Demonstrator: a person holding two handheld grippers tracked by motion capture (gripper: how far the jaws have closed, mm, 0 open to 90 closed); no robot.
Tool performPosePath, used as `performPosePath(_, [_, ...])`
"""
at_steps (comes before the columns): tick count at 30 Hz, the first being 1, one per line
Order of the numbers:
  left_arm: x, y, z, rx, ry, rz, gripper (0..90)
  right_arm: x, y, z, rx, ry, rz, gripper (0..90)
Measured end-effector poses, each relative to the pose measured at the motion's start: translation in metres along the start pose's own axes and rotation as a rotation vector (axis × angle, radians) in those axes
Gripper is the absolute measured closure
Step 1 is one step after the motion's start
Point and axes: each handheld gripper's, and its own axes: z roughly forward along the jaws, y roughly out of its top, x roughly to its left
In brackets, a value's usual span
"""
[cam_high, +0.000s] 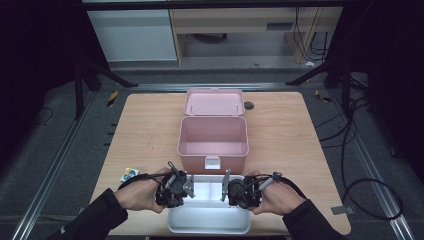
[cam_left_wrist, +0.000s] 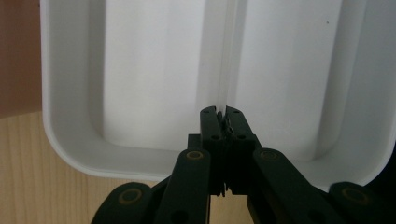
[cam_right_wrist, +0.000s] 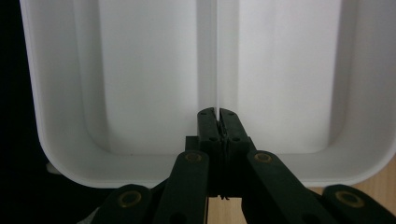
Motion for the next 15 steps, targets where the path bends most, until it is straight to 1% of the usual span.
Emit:
performPosePath(1, [0.002, 0.0, 0.004, 0.005, 0.005, 0.004, 87.8, -0.002, 0.0, 0.005, 0.003, -0.007, 0.002, 89.5])
performPosePath(2, [0.003, 0.0, 0.008, 0.008, 0.003, -0.001, 87.8, -0.004, -0.002, 0.011, -0.004, -0.001, 0.003, 89.4])
performPosePath(3, [0.005, 0.0, 0.012, 0.011, 0.007, 0.004, 87.9, -0.006, -0.002, 0.015, -0.006, -0.001, 0.007, 89.4])
performPosePath(5, [0.009, -0.001, 0.018, 0.005, 0.008, 0.002, 87.7, -0.011, -0.004, 0.023, -0.016, 0.0, -0.001, 89.3])
performPosePath(6, [0.01, -0.002, 0.019, 0.006, 0.003, -0.001, 87.6, -0.012, -0.005, 0.027, -0.019, -0.002, 0.01, 89.1])
performPosePath(9, [0.013, -0.002, 0.026, 0.002, 0.002, -0.007, 87.3, -0.013, -0.008, 0.032, -0.014, 0.0, 0.022, 89.0])
performPosePath(10, [0.014, -0.002, 0.028, 0.005, 0.0, -0.008, 87.2, -0.015, -0.008, 0.034, -0.021, -0.001, 0.007, 88.9])
performPosePath(11, [0.015, -0.002, 0.031, 0.007, -0.004, -0.006, 87.2, -0.015, -0.008, 0.036, -0.019, 0.003, 0.027, 88.9])
performPosePath(15, [0.016, -0.002, 0.038, 0.019, -0.007, -0.002, 87.2, -0.017, -0.009, 0.043, -0.01, 0.01, 0.029, 88.6])
